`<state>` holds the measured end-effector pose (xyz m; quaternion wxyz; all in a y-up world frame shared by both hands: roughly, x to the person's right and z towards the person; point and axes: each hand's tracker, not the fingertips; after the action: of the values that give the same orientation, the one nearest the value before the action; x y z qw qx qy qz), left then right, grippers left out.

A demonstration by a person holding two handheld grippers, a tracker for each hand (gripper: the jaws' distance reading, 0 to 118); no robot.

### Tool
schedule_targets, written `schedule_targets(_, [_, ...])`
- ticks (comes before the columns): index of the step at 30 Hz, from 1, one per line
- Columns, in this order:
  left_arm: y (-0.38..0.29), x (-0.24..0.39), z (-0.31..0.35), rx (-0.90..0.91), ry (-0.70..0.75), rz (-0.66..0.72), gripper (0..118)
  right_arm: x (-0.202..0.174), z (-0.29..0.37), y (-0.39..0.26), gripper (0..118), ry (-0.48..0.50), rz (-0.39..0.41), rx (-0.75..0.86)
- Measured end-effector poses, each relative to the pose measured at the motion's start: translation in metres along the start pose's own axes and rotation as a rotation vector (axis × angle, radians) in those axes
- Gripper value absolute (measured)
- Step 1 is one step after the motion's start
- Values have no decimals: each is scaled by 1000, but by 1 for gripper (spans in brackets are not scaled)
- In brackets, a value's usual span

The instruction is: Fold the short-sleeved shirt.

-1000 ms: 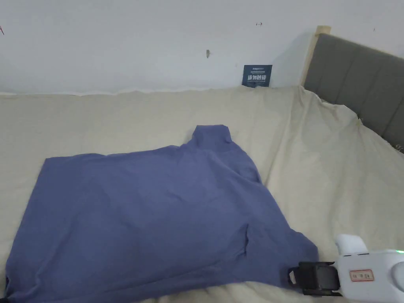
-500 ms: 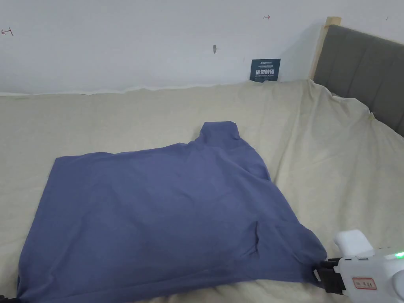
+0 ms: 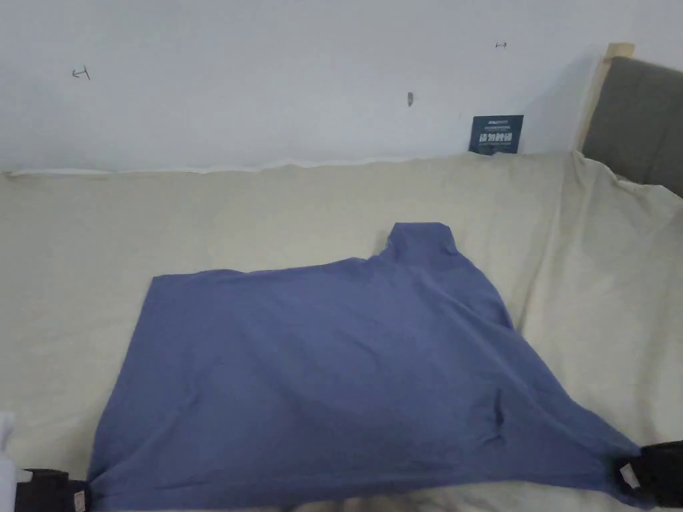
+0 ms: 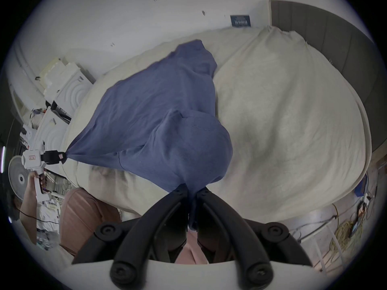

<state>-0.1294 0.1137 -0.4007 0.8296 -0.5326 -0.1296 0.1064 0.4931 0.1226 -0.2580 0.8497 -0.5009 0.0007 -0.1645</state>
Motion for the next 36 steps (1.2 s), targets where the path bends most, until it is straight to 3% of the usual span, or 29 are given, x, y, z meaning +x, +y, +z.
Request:
schedule_targets(15, [120, -3, -52, -158, 0, 78, 5, -9, -56, 145, 8, -39, -19, -119])
schedule_targets(27, [175, -15, -114, -222, -4, 222, 5, 5, -146, 212, 8, -86, -242, -153])
schedule_targets(30, [172, -20, -114, -180, -15, 273, 10, 7, -150, 208, 8, -98, -275, -120])
schedule_targets(32, [169, -29, -111, -133, -6, 290, 20, 9, -149, 203, 8, -81, -278, -54])
schedule_targets(33, [167, -33, -110, -122, 2, 298, 27, 8, -146, 199, 14, -71, -264, -14])
schedule_targets(34, [164, -37, -109, -107, 9, 305, 40, 7, -141, 195, 29, -86, -242, 40])
schedule_targets(35, [160, -40, -105, -72, 19, 306, 65, 6, -134, 191, 61, -105, -208, 107])
schedule_targets(36, [156, -44, -101, -26, 31, 285, 83, 4, -126, 186, 83, -124, -165, 168])
